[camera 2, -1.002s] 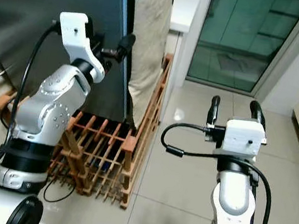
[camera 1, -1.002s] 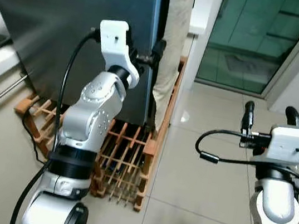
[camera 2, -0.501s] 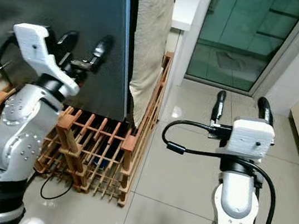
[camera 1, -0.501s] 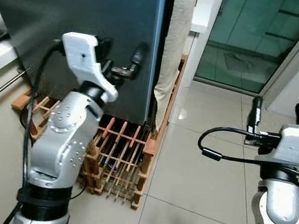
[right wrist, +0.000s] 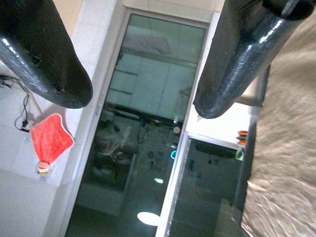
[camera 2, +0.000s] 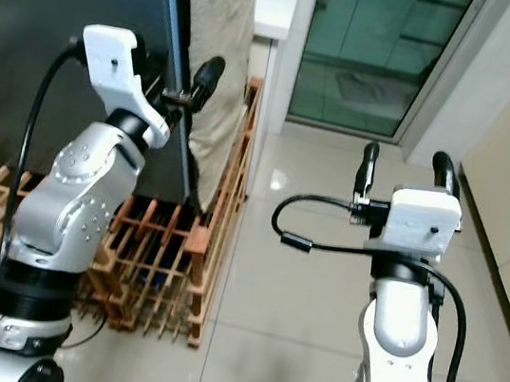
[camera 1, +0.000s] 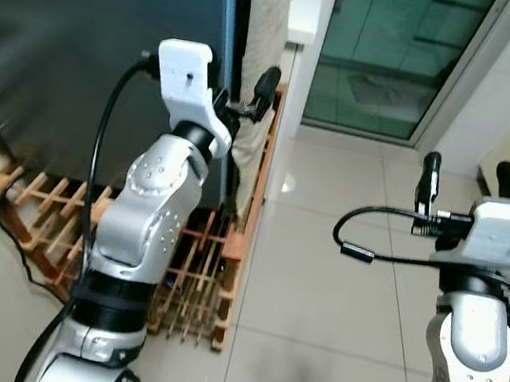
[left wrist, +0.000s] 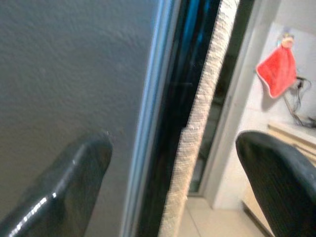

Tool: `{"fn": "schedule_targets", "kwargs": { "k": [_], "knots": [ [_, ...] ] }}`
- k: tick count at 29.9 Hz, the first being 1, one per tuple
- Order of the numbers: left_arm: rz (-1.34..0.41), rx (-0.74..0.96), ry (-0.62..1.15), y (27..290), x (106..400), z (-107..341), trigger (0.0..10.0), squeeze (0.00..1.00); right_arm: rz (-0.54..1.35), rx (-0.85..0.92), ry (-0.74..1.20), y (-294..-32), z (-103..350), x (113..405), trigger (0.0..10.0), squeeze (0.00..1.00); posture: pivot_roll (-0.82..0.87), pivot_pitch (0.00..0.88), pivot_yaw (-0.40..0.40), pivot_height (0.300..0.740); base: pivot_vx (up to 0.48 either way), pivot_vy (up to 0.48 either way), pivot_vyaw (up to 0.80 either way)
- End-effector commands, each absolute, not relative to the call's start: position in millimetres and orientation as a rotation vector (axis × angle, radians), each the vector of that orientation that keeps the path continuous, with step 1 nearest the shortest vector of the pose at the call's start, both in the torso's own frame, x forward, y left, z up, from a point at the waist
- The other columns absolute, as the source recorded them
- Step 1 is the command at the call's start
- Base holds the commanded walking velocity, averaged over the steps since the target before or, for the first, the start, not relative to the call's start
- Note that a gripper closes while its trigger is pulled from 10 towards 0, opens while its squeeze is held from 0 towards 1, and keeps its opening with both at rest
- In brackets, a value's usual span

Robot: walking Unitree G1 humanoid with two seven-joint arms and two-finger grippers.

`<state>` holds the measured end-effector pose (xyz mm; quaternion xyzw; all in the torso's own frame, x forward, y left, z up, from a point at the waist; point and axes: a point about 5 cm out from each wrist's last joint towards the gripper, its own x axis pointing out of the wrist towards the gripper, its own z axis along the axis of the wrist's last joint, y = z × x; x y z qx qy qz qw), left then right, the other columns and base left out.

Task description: Restocking fridge

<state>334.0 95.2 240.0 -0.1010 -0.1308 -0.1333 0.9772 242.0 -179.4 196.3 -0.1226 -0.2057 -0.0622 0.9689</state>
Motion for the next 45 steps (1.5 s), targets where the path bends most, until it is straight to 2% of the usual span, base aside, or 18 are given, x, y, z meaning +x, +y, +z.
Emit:
{"fn": "schedule_targets", "kwargs": {
  "k": [1,9,15,19,32,40,45],
  "knots": [
    [-0.248,-0.212,-0.253,93,340,240,10.0,0.0,-0.123,-0.257,-0.415,-179,197,243,10.0,0.0,-0.17,0.0,0.034,0.711,0.0,0.0,0.0],
    [-0.308,-0.257,-0.262,81,344,245,10.0,0.0,-0.134,-0.261,-0.412,-180,195,240,10.0,0.0,-0.19,0.0,0.052,0.711,0.0,0.0,0.0],
    [-0.352,-0.26,-0.248,88,331,231,10.0,0.0,-0.151,-0.266,-0.398,-184,192,238,10.0,0.0,-0.18,0.0,0.051,0.711,0.0,0.0,0.0],
    [-0.346,-0.255,-0.234,88,330,226,10.0,0.0,-0.143,-0.265,-0.387,-182,189,240,10.0,0.0,-0.18,0.0,0.049,0.711,0.0,0.0,-0.62],
    [-0.322,-0.272,-0.23,86,335,228,10.0,0.0,-0.123,-0.269,-0.398,-180,189,242,10.0,0.0,-0.18,0.0,0.041,0.711,0.0,0.0,0.0],
    [-0.417,-0.341,-0.193,59,339,238,10.0,0.0,-0.122,-0.268,-0.395,-179,188,242,10.0,0.0,-0.19,0.0,0.042,0.711,0.0,0.0,0.0],
    [-0.429,-0.352,-0.171,52,343,239,10.0,0.0,-0.125,-0.268,-0.396,-180,188,241,10.0,0.0,-0.19,0.0,0.044,0.711,0.0,0.0,0.0]
  ]
}}
